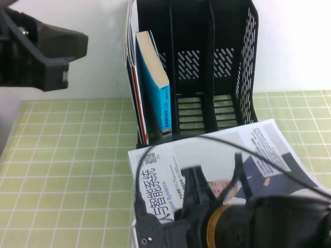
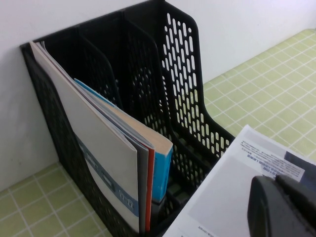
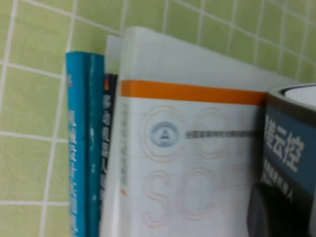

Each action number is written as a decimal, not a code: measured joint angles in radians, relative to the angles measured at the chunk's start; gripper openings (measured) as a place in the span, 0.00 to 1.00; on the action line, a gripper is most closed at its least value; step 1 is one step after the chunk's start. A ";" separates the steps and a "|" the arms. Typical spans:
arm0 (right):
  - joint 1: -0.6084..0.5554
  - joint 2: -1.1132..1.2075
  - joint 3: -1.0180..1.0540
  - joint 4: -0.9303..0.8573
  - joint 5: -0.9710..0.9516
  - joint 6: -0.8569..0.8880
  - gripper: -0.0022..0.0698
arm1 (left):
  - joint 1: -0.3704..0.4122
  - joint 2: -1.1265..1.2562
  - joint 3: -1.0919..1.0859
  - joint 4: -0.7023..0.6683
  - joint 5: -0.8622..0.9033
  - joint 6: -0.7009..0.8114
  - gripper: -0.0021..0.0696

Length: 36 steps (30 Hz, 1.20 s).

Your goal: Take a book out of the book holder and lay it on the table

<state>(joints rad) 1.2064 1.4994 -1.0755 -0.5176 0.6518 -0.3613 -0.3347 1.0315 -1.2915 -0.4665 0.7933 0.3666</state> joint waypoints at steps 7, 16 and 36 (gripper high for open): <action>0.000 0.038 0.077 -0.038 -0.095 0.186 0.07 | 0.000 -0.016 0.000 0.004 0.025 -0.002 0.02; 0.000 0.038 0.070 -0.050 -0.124 0.369 0.39 | 0.000 -0.018 0.000 0.004 0.042 -0.006 0.02; 0.000 -0.277 -0.166 0.309 0.242 -0.161 0.29 | 0.000 -0.261 0.026 -0.047 0.058 -0.009 0.02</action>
<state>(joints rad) 1.2064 1.2223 -1.2413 -0.2085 0.8943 -0.5225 -0.3347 0.7704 -1.2656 -0.5136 0.8515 0.3580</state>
